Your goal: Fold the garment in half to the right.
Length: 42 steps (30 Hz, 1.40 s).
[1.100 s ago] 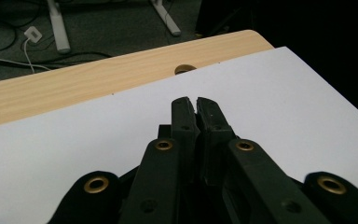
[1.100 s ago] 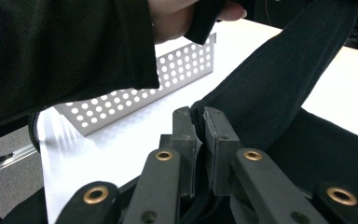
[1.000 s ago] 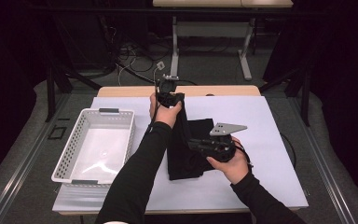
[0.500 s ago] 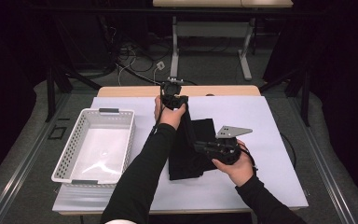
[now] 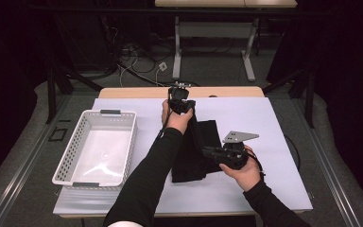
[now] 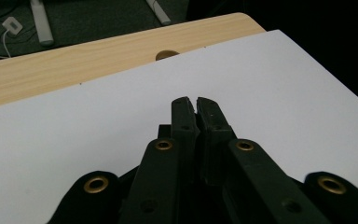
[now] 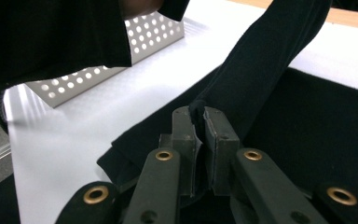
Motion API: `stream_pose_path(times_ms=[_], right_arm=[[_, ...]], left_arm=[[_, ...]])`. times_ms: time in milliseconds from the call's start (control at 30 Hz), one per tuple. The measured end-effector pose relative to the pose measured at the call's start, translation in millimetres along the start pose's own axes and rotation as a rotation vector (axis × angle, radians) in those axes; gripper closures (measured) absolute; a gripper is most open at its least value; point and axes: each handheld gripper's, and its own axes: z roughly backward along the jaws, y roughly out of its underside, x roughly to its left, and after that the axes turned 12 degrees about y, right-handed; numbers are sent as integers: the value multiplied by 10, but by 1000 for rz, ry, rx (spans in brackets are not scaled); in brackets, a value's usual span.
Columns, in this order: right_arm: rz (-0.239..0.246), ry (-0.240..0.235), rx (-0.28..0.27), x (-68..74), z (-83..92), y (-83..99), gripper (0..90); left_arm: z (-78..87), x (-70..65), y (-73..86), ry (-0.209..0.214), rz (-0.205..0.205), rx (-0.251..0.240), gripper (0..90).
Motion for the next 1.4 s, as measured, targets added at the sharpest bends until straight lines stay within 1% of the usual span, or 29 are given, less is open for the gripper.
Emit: stream_pose_path(times_ms=[467, 500, 533, 667, 800, 1000, 1133, 1200, 1233, 1267, 1300, 1333, 1400], right_arm=[[-27, 40, 32, -53, -14, 166, 841], [-24, 41, 26, -59, -19, 175, 841], [-31, 42, 31, -61, -16, 188, 841], [-29, 55, 43, -79, -21, 231, 841], [-35, 58, 53, -85, -25, 266, 841], [-41, 60, 47, -95, -37, 275, 840], [-52, 61, 54, -118, -48, 278, 840], [-55, 65, 55, -131, -61, 282, 839], [-58, 68, 58, -140, -68, 286, 838], [-68, 71, 66, -151, -76, 293, 837], [-82, 71, 70, -166, -88, 304, 837], [-91, 69, 76, -184, -97, 314, 837], [-98, 80, 90, -212, -103, 329, 837]], left_arm=[[-147, -9, 71, 22, 10, 9, 862], [-160, -11, 76, 23, 8, 11, 862], [-167, -13, 80, 23, 8, 12, 862], [-204, -26, 97, 27, 5, 20, 861], [-234, -29, 114, 27, 1, 27, 860], [-244, -22, 117, 24, 4, 27, 851], [-252, 5, 122, 36, 19, 35, 801], [-265, 14, 132, 42, 33, 35, 722], [-268, 16, 137, 34, 31, 32, 654], [-270, 16, 142, 29, 27, 28, 613], [-266, 20, 146, 31, 22, 21, 589], [-262, 20, 152, 33, 25, 6, 563], [-254, 18, 155, 27, 19, 0, 516]])
